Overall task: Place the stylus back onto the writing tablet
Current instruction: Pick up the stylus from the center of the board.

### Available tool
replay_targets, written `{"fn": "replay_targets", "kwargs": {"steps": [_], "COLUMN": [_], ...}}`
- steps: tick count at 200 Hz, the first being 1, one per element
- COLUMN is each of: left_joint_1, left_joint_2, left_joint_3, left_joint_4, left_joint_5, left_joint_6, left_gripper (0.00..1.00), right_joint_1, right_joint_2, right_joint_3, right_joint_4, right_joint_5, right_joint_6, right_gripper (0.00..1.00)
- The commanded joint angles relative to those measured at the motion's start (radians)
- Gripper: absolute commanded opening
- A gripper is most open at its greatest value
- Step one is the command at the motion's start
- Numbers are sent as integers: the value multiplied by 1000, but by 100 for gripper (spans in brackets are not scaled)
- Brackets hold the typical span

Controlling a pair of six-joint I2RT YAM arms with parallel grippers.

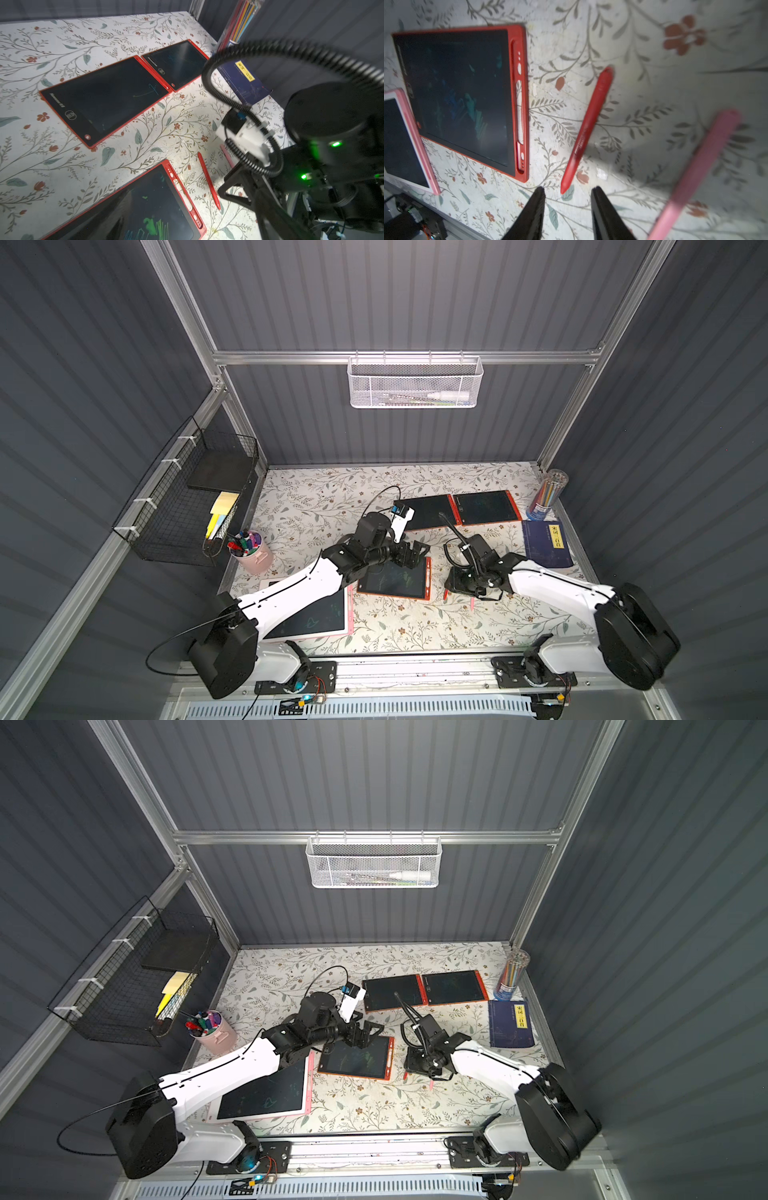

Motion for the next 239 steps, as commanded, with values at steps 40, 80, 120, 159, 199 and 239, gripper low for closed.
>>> {"fn": "replay_targets", "kwargs": {"steps": [40,80,120,159,199,239], "left_joint_1": [-62,-116,-192,-253,-290,-301], "left_joint_2": [172,287,408,552,664,702], "left_joint_3": [75,134,238,354,484,551], "left_joint_4": [42,68,36,-76,-197,-300], "left_joint_5": [-27,-37,-76,-141,-203,-278], "left_joint_6": [43,-23,-62,-116,-181,-226], "left_gripper": [81,66,61,55,49,47], "right_joint_1": [-42,-43,-43,-42,-42,-42], "right_joint_2": [-407,-608,-750,-799,-792,-813], "right_joint_3": [91,208,268,297,288,264], "right_joint_4": [-393,-494,-534,-549,-551,-539], "right_joint_5": [126,8,13,4,26,22], "right_joint_6": [-101,-160,-275,-326,-329,-318], "right_gripper": [58,94,99,99,99,99]}}
